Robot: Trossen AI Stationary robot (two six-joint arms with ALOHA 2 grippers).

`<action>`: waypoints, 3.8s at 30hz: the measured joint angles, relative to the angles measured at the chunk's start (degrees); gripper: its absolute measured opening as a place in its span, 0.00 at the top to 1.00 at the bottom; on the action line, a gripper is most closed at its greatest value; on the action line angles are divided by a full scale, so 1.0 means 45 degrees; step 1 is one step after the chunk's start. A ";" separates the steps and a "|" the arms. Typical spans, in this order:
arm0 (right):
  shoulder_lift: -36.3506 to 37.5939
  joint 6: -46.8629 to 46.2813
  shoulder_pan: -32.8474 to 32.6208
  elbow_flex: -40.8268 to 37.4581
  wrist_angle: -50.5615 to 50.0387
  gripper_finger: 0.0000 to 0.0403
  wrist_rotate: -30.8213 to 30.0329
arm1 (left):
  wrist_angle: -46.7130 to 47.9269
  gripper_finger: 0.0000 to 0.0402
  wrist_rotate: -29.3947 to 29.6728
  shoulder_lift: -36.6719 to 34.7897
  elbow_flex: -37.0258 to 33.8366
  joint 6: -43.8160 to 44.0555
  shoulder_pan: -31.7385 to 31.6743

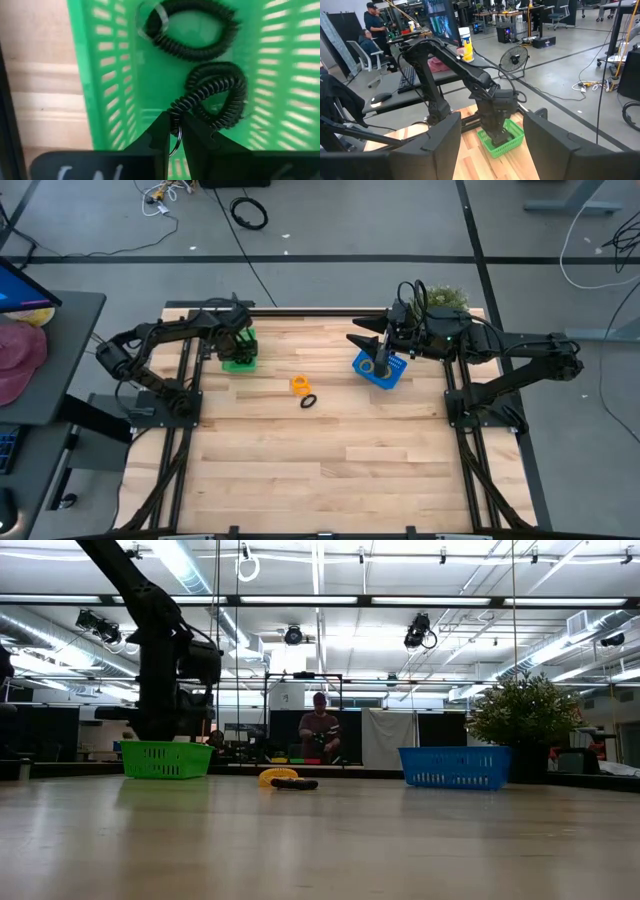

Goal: Sort spring keychains
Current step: Put the black spring keychain into the green bin, then put the yellow spring keychain into the blue bin

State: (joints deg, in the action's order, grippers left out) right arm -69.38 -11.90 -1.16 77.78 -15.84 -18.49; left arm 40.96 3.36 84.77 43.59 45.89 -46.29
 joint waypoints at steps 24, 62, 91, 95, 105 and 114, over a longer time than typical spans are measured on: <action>0.0000 0.0000 0.0001 0.0000 -0.0003 0.46 -0.0007 | -0.0578 0.44 0.2310 -0.6081 0.1613 -0.0942 0.1373; 0.0041 0.0172 -0.0002 0.0000 0.0042 0.46 0.0003 | -0.6845 0.71 0.1237 -0.7715 0.4172 -0.9392 1.0911; 0.1792 0.0418 -0.0220 0.0000 -0.1370 0.46 -0.0012 | -0.5992 0.82 -0.0060 -0.1505 0.4172 -0.7749 0.8365; 0.1750 0.0418 -0.0216 0.0000 -0.1345 0.46 -0.0012 | -0.4051 0.82 -0.0136 -0.1464 0.4169 -0.7733 0.7605; 0.1373 0.0418 -0.0216 0.0001 -0.1237 0.46 -0.0008 | -0.0577 0.64 -0.1454 0.0250 0.6170 -1.0024 0.6472; 0.1250 0.0316 -0.0216 0.0005 -0.1164 0.46 0.0008 | 0.2320 0.59 -0.1595 0.3166 0.8105 -1.4579 0.6319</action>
State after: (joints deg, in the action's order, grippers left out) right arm -63.76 -10.48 -2.13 77.80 -21.07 -18.46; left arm 51.40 -3.81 99.02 80.07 -19.72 -17.86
